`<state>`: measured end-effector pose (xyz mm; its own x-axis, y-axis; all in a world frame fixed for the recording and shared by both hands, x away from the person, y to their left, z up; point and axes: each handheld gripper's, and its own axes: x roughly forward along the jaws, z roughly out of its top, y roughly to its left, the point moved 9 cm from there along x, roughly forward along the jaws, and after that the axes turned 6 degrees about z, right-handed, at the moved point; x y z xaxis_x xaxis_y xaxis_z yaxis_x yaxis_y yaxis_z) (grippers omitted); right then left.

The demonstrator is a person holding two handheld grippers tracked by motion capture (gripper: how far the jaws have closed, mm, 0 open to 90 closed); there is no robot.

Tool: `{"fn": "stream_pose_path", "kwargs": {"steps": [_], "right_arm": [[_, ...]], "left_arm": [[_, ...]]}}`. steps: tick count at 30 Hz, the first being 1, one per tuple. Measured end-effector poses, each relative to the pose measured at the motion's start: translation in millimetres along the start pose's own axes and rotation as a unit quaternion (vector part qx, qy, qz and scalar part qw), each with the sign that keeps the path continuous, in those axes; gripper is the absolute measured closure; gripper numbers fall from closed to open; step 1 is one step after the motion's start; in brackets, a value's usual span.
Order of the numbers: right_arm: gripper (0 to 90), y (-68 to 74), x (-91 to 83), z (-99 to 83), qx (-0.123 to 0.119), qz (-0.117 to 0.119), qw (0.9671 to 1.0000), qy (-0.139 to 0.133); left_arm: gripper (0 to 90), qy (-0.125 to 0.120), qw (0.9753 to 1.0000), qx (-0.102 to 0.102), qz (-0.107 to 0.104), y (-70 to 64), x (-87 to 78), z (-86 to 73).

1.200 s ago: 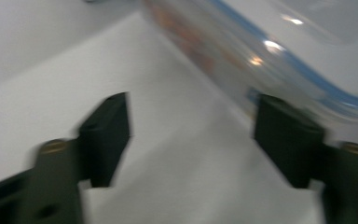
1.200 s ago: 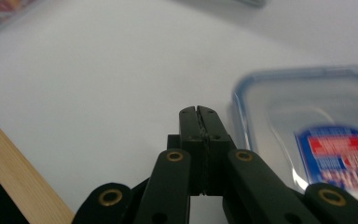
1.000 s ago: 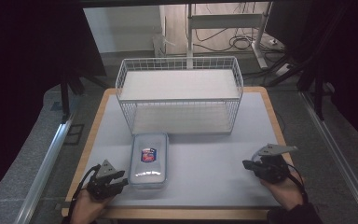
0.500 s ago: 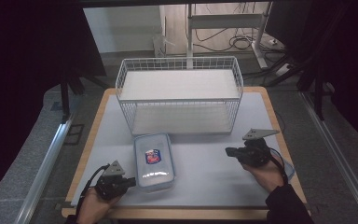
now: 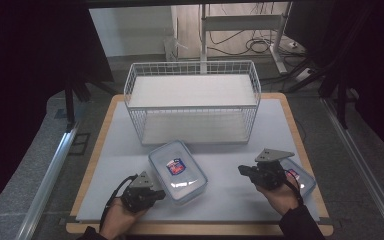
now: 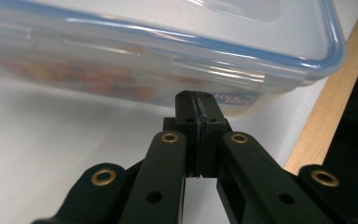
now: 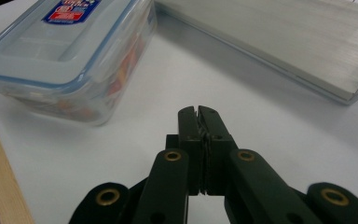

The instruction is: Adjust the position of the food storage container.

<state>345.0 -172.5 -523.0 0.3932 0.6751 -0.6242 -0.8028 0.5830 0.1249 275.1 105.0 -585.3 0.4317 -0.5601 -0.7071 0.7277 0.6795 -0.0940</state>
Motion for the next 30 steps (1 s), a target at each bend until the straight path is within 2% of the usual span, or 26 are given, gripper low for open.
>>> {"fn": "stream_pose_path", "kwargs": {"steps": [5,8,11,13,15,17,19,21,23,25,27,30], "right_arm": [[89.3,1.9,-1.6,-6.6,0.006,0.004,1.0000,0.002],[89.6,0.4,-2.6,-8.2,0.011,0.005,0.9999,0.002],[89.6,-1.1,-3.9,-8.7,0.015,0.005,0.9999,-0.001],[89.6,-0.2,-2.7,-10.2,0.015,0.008,0.9998,0.000],[89.6,0.8,-1.9,-10.7,0.014,0.011,0.9998,0.001],[89.6,3.6,0.7,-11.1,0.014,0.016,0.9998,0.003],[89.6,6.8,3.7,-11.1,0.014,0.024,0.9996,0.004],[89.6,9.7,7.6,-11.3,0.012,0.030,0.9994,0.007],[89.6,13.6,11.3,-11.9,0.011,0.037,0.9992,0.010],[89.6,17.9,14.5,-13.0,0.011,0.047,0.9988,0.013],[89.5,24.2,20.1,-14.8,0.015,0.061,0.9978,0.018],[89.4,32.8,28.3,-17.3,0.017,0.078,0.9964,0.028]], "left_arm": [[90.0,-0.004,0.9997,0.010,-0.021,-13.0,16.4,15.9],[89.9,-0.005,0.9988,0.018,-0.045,-26.0,26.7,24.5],[89.8,0.000,0.9991,0.034,-0.023,-23.0,21.9,25.4],[89.9,-0.009,0.9998,0.019,-0.005,-8.4,11.5,24.0],[89.9,-0.017,0.9995,-0.005,0.024,14.7,0.4,20.9],[90.0,-0.021,0.9968,-0.035,0.068,44.9,-7.9,16.5],[90.0,-0.026,0.9944,-0.059,0.084,65.4,-10.0,15.0],[89.9,-0.021,0.9914,-0.069,0.110,85.5,-8.6,14.5],[90.0,-0.021,0.9891,-0.075,0.125,102.8,-5.3,17.7],[89.9,-0.030,0.9876,-0.081,0.131,115.3,-0.3,25.6],[89.9,-0.038,0.9882,-0.078,0.126,122.0,6.4,34.3],[89.8,-0.046,0.9907,-0.077,0.102,123.3,17.8,43.6]]}}
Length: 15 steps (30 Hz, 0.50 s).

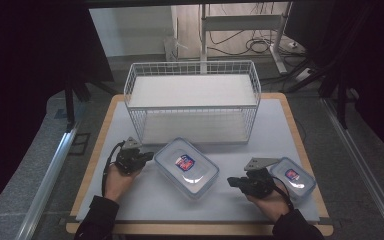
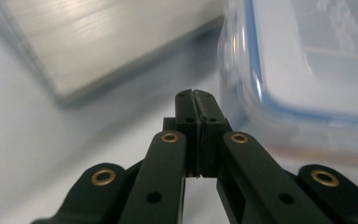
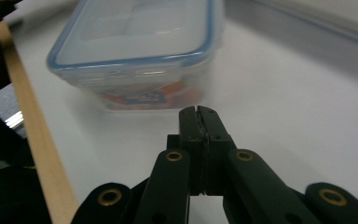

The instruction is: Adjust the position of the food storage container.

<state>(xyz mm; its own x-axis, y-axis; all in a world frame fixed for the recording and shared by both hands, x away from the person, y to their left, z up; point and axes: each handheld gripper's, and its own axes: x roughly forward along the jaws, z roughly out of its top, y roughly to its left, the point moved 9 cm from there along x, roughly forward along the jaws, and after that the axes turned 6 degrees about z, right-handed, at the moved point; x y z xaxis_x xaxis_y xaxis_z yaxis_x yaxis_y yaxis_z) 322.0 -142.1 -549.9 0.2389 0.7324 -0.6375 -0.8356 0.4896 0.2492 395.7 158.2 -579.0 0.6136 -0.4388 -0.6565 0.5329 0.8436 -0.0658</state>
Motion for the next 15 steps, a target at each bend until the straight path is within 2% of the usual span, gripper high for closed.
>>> {"fn": "stream_pose_path", "kwargs": {"steps": [2,3,4,7,9,10,12,14,15], "right_arm": [[89.1,5.6,6.9,0.2,0.004,0.015,0.9999,0.005],[88.9,8.0,10.5,0.8,0.002,0.020,0.9998,0.006],[88.8,9.7,16.8,1.0,-0.003,0.020,0.9997,0.014],[88.7,8.2,22.6,2.0,0.001,0.020,0.9996,0.018],[88.7,6.1,22.7,2.5,0.006,0.019,0.9997,0.014],[88.7,6.1,22.7,2.5,0.006,0.019,0.9997,0.014],[88.5,1.3,21.3,0.1,0.007,0.004,0.9998,0.020],[88.5,-3.1,18.6,-1.4,0.016,0.000,0.9997,0.019],[89.2,-9.0,15.6,-1.2,0.021,-0.015,0.9996,0.015]], "left_arm": [[89.8,0.001,0.9999,-0.001,-0.013,-3.8,4.2,0.5],[89.9,0.006,0.9999,0.001,-0.009,-4.3,5.1,-0.7],[89.9,0.007,0.9999,0.001,-0.008,-4.7,5.2,-1.6],[90.0,0.011,0.9998,-0.002,-0.017,-8.7,3.1,-3.8],[90.0,0.014,0.9995,0.004,-0.027,-18.5,2.2,-5.1],[90.0,0.014,0.9995,0.004,-0.027,-18.5,2.2,-5.1],[90.0,0.017,0.9994,0.007,-0.028,-24.5,1.2,-6.0],[90.0,0.023,0.9991,0.012,-0.033,-29.8,-1.3,-8.2],[90.0,0.025,0.9989,0.013,-0.037,-33.4,-2.9,-9.7]]}}
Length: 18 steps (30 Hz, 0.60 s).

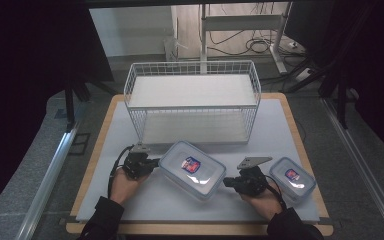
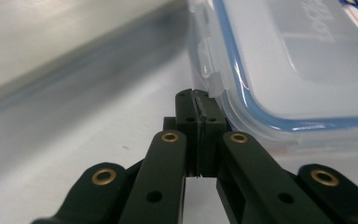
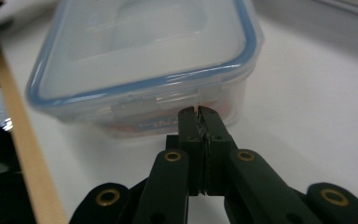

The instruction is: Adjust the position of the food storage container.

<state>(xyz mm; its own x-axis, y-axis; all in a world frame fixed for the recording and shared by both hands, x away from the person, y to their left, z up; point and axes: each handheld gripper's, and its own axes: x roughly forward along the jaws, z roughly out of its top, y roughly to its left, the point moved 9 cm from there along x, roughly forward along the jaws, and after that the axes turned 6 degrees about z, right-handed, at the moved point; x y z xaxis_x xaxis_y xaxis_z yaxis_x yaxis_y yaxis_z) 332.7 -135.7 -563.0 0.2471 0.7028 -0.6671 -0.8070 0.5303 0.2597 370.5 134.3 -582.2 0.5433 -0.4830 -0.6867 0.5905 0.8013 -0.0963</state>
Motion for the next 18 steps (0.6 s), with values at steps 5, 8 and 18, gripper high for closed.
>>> {"fn": "stream_pose_path", "kwargs": {"steps": [5,8,18], "right_arm": [[89.5,-11.5,-3.7,1.2,0.012,-0.017,0.9998,-0.007],[89.6,-16.5,-4.4,2.3,0.014,-0.025,0.9995,-0.011],[89.8,-34.4,-0.5,10.0,0.024,-0.053,0.9981,-0.019]], "left_arm": [[90.0,0.012,0.9998,0.009,-0.014,-18.2,-9.8,-10.9],[90.0,0.018,0.9996,0.010,-0.018,-26.9,-15.4,-17.0],[90.0,0.022,0.9990,0.028,-0.026,-53.3,-23.0,-26.3]]}}
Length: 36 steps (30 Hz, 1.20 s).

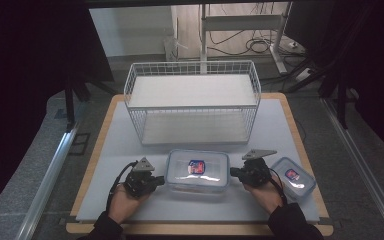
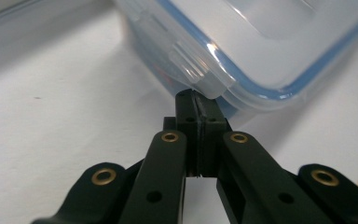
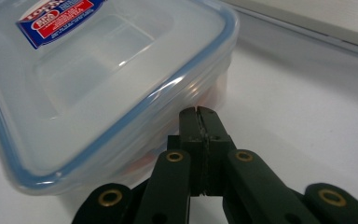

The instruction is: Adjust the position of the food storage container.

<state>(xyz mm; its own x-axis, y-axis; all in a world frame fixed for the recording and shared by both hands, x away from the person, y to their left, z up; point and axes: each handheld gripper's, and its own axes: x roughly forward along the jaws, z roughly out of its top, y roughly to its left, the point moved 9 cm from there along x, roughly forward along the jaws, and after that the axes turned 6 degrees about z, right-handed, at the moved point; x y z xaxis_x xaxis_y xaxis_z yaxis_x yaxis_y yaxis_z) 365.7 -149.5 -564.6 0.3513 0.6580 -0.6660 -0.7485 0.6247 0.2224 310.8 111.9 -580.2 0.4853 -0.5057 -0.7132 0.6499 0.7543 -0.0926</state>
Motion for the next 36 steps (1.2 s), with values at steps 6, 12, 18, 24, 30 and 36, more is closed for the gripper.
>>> {"fn": "stream_pose_path", "kwargs": {"steps": [6,12,18,24,30,36], "right_arm": [[89.9,0.0,3.0,1.6,0.000,0.000,1.0000,0.000],[89.9,6.0,2.2,-0.3,-0.004,0.002,1.0000,0.008],[89.9,16.3,-0.3,-4.6,-0.016,0.000,0.9997,0.017],[89.8,21.4,-2.7,-8.2,-0.023,0.007,0.9995,0.023],[79.9,22.6,-10.6,-10.0,-0.049,-0.002,0.9985,0.022],[60.7,16.5,-23.5,-10.1,-0.059,0.003,0.9983,0.003]], "left_arm": [[89.8,-0.002,1.0000,0.002,0.001,-1.1,-0.9,-1.3],[89.8,0.004,0.9998,0.000,0.021,5.9,2.4,-1.8],[89.9,0.006,0.9994,-0.007,0.033,11.1,4.1,-1.7],[89.7,0.005,0.9993,-0.013,0.036,13.9,5.7,-0.8],[67.7,-0.006,0.9966,0.000,0.082,21.6,-7.7,-0.3],[41.6,-0.018,0.9936,0.015,0.111,22.5,-19.2,-5.0]]}}
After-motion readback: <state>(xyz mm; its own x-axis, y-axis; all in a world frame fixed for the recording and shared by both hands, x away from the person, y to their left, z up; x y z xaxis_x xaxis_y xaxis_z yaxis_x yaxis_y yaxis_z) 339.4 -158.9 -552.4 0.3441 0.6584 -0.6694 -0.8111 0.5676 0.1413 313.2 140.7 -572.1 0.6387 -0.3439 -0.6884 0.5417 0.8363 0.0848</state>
